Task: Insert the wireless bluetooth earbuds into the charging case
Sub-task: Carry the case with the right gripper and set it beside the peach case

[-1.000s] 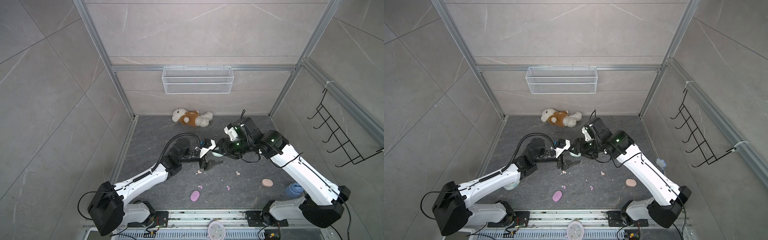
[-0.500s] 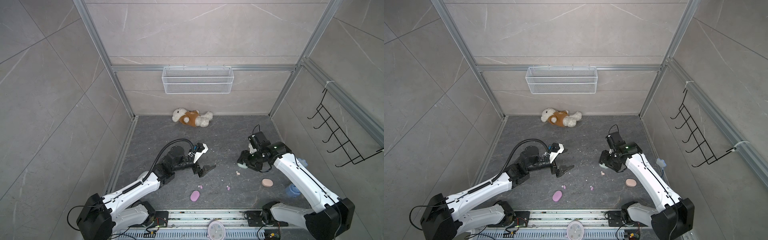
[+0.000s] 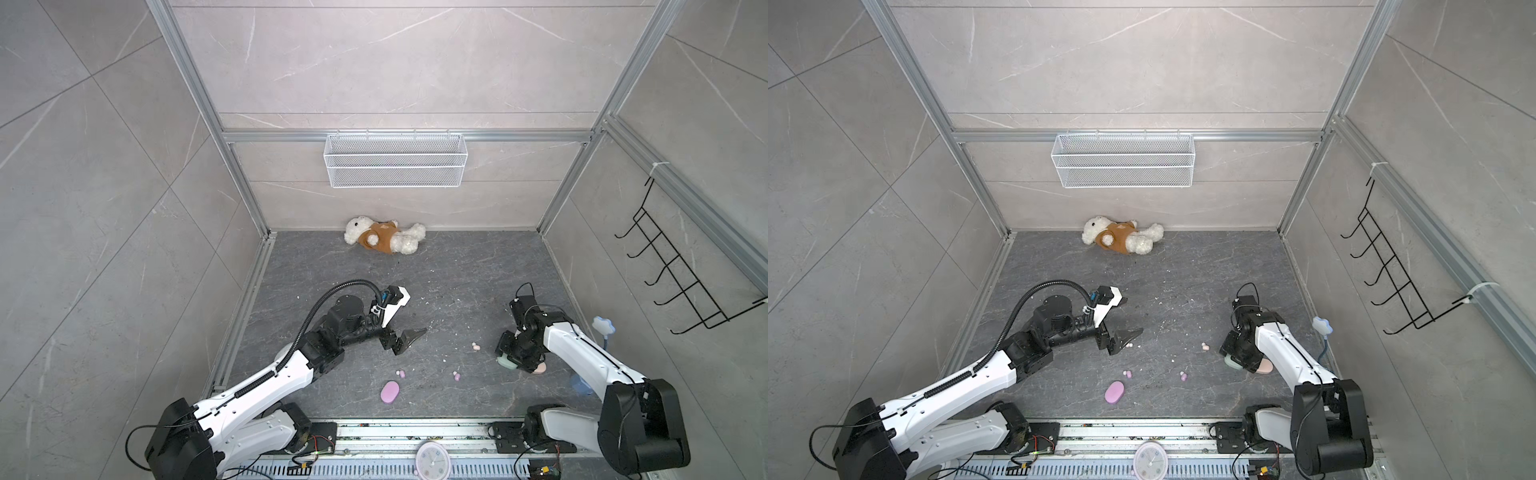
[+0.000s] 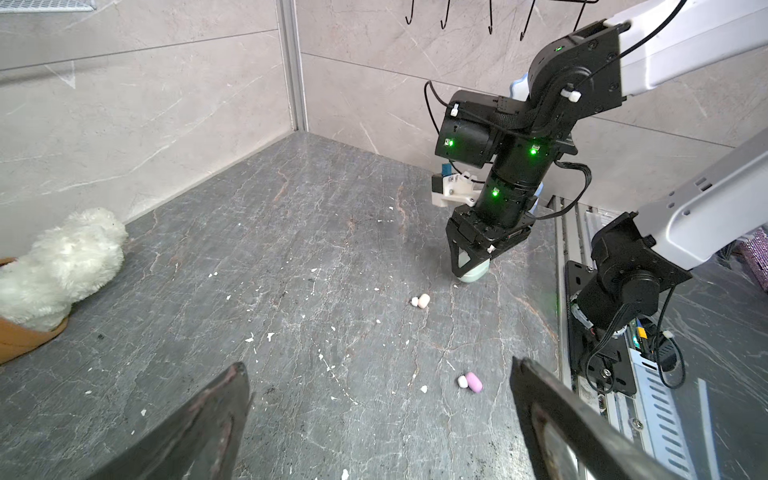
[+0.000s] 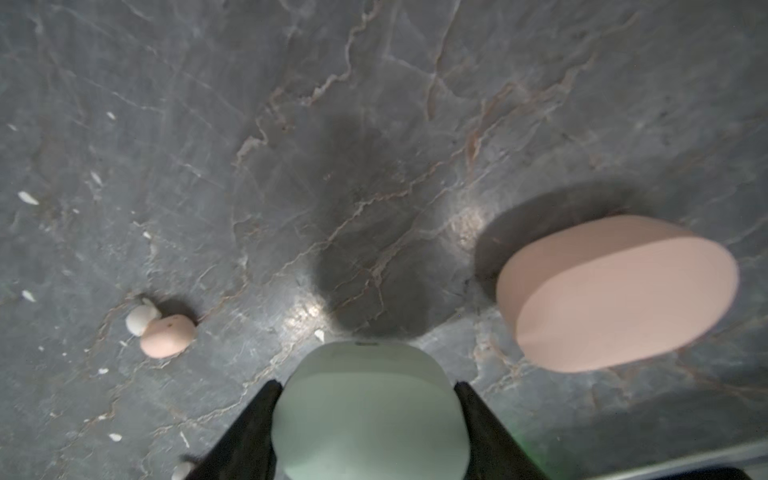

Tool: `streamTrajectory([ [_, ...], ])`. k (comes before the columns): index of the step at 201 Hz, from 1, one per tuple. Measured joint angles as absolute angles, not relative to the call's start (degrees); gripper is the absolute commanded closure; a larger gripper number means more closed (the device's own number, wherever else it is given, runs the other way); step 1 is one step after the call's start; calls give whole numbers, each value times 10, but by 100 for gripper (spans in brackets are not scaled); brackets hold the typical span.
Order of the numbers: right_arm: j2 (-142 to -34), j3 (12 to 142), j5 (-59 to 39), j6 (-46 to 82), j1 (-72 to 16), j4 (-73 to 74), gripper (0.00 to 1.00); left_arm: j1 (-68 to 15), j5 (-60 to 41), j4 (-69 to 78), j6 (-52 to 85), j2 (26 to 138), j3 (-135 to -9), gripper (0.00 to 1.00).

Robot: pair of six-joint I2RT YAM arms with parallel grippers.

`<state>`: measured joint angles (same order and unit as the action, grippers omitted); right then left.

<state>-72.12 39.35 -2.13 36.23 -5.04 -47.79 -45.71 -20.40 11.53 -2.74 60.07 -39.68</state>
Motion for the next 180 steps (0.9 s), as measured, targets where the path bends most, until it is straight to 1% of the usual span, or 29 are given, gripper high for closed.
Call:
streamTrajectory([
  [16, -727, 391, -20, 364, -48, -464, 46, -457, -199, 115, -27, 601, -397, 0],
  [28, -735, 391, -19, 364, -48, -457, 44, -457, -195, 115, -27, 601, -397, 0],
  [63, -756, 389, -19, 370, -47, -446, 25, -457, -194, 115, -27, 601, -397, 0],
  [75, -761, 389, -19, 374, -47, -444, 21, -457, -193, 115, -27, 601, -397, 0],
  [86, -763, 389, -19, 376, -47, -444, 14, -457, -193, 115, -27, 601, -396, 0],
  [100, -763, 389, -20, 377, -47, -445, 11, -457, -190, 115, -27, 599, -396, 0],
  [136, -743, 389, -24, 376, -47, -452, 7, -457, -181, 112, -27, 586, -391, 0],
  [180, -676, 414, -35, 377, -56, -491, 6, -457, -162, 97, -10, 579, -390, 0],
])
